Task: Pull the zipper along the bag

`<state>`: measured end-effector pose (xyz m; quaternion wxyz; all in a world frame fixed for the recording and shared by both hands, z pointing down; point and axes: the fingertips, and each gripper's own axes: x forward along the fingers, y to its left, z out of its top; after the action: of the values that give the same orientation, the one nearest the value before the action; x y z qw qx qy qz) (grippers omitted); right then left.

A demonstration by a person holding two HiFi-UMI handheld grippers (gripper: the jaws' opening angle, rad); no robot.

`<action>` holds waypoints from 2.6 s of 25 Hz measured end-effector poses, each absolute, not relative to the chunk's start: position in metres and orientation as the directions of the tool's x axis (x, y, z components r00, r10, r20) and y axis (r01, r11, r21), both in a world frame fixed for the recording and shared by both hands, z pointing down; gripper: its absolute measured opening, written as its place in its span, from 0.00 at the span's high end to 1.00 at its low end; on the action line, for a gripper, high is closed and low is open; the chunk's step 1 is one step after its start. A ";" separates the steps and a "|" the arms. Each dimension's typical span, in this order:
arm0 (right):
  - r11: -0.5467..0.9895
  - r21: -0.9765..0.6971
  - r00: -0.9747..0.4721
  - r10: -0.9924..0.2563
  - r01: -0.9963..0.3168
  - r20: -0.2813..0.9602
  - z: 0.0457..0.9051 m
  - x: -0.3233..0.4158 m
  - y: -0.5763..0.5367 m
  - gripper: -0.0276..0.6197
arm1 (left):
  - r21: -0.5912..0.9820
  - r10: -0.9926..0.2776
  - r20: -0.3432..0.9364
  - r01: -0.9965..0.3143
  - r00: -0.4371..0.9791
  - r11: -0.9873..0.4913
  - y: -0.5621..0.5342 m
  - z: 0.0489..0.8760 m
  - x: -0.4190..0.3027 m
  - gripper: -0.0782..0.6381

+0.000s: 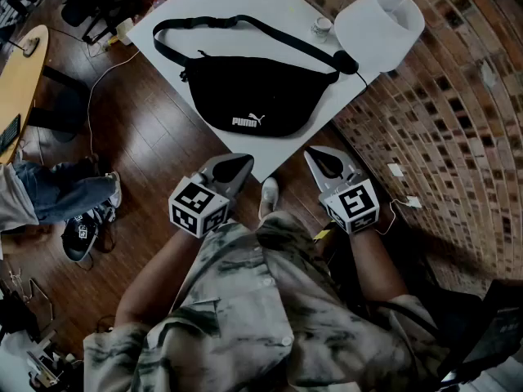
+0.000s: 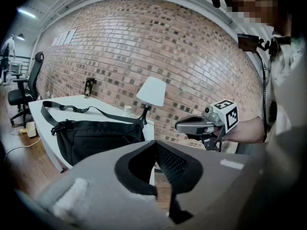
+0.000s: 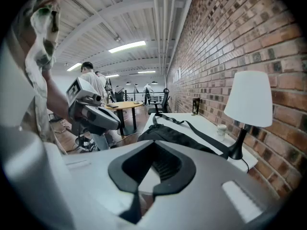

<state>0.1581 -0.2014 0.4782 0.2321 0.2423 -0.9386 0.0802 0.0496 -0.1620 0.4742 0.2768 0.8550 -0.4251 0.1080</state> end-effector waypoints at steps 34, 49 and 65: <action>0.918 -0.095 -0.708 -0.227 -0.384 0.669 0.647 0.112 -0.367 0.95 | 0.054 -0.517 0.818 -0.927 0.254 -0.370 -0.327 0.645 0.096 0.83; 0.886 -0.092 -0.642 -0.254 -0.454 0.723 0.658 0.118 -0.368 0.95 | 0.168 -0.508 0.787 -0.914 0.350 -0.369 -0.318 0.632 0.056 0.85; 0.810 -0.065 -0.511 -0.303 -0.583 0.805 0.661 0.124 -0.368 0.95 | 0.276 -0.427 0.712 -0.781 0.558 -0.560 -0.333 0.616 0.022 0.84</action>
<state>0.1237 -0.3684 0.6613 0.4210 0.2597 -0.8531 0.1661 0.0223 -0.3331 0.6158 0.2963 0.8313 -0.3633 0.2985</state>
